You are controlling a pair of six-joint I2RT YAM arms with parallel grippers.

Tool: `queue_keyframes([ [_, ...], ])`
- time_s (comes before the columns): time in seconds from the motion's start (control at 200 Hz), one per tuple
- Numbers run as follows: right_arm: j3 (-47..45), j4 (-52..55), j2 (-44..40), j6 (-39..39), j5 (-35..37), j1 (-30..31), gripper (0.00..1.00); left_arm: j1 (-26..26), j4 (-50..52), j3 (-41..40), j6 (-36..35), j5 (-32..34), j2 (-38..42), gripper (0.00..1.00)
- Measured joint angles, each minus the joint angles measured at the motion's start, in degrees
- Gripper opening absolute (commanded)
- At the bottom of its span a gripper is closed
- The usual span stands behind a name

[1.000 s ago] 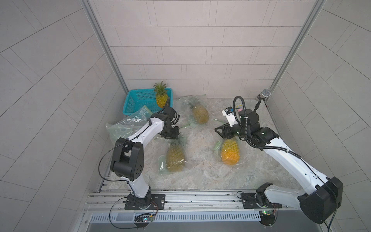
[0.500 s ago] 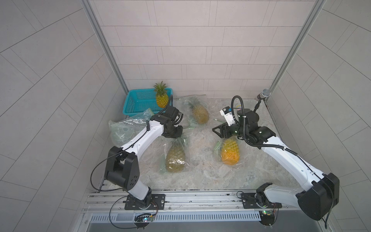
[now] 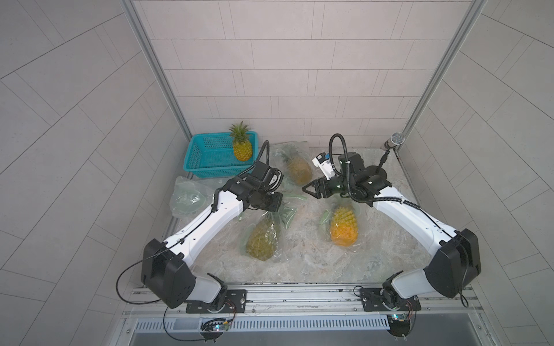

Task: Open the zip-top bag and take out the pineapple
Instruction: Adjust the zipper food storage bag at the center of the board.

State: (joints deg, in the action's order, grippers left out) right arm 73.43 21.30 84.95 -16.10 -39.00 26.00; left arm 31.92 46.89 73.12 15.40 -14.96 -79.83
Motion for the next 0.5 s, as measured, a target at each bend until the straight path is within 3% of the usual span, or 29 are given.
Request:
queue_keyframes([
  [0.495,8.0,7.8,10.6,2.7,-3.6,4.8,0.64,1.6,-4.2,-4.4,-2.2,-2.0,6.5,0.00],
])
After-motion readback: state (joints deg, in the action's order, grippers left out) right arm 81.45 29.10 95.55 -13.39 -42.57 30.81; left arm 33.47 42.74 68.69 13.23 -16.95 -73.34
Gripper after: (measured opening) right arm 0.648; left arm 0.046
